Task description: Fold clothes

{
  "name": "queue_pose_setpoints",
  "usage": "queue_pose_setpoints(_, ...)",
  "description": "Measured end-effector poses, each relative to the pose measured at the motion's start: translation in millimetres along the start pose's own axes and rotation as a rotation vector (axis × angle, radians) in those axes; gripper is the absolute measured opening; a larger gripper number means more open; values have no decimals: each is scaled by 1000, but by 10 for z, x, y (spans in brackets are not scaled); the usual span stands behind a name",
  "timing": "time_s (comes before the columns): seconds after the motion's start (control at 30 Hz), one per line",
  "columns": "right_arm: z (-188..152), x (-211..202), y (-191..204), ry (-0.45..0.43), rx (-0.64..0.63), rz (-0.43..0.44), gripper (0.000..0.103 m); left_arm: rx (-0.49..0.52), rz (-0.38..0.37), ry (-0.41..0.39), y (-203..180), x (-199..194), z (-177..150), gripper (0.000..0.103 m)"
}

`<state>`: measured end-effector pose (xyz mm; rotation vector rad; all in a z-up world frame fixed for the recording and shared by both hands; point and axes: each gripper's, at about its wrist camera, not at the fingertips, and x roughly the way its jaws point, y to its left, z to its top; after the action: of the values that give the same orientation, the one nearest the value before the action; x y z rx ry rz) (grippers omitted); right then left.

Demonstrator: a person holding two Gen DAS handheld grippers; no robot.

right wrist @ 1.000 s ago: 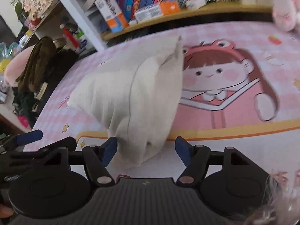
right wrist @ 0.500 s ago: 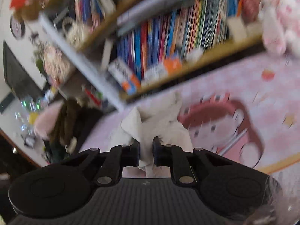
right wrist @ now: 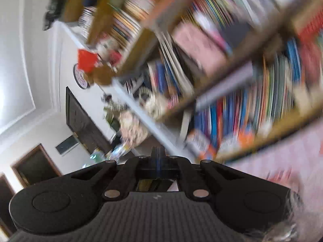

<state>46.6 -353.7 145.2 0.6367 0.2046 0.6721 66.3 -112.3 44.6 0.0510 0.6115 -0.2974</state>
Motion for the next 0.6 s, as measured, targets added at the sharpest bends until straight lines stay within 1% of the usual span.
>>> queue_pose_setpoints(0.07, 43, 17, -14, 42, -104, -70, 1, -58, -29, -34, 89, -132, 100, 14)
queue_pose_setpoints(0.13, -62, 48, -132, 119, -143, -150, 4, -123, -73, -71, 194, -256, 222, 14)
queue_pose_setpoints(0.2, -268, 62, -315, 205, -119, -213, 6, -200, -113, -102, 272, -356, 356, 13)
queue_pose_setpoints(0.27, -493, 26, -499, 291, -70, -256, 8, -264, -155, -122, 352, -406, 473, 12)
queue_pose_setpoints(0.3, -591, 2, -579, 324, -39, -269, 12, -289, -177, -126, 394, -403, 521, 12)
queue_pose_setpoints(0.33, -680, -39, -640, 347, -12, -277, 21, -314, -198, -130, 436, -400, 570, 12)
queue_pose_setpoints(0.37, -762, -90, -678, 363, 15, -279, 34, -311, -186, -129, 440, -386, 584, 12)
queue_pose_setpoints(0.43, -909, -135, -732, 389, 69, -256, 46, -241, -109, -95, 399, -275, 583, 12)
queue_pose_setpoints(0.47, -963, -128, -747, 404, 87, -248, 47, -205, -70, -78, 377, -218, 582, 12)
queue_pose_setpoints(0.5, -1013, -115, -760, 420, 104, -241, 48, -184, -49, -58, 362, -176, 548, 12)
queue_pose_setpoints(0.53, -1071, -82, -758, 438, 106, -243, 52, -162, -15, -26, 337, -118, 498, 12)
queue_pose_setpoints(0.57, -1130, -44, -752, 455, 106, -247, 55, -154, -3, -7, 323, -95, 451, 14)
queue_pose_setpoints(0.6, -1167, -5, -734, 466, 99, -255, 57, -157, -22, 13, 305, -82, 390, 16)
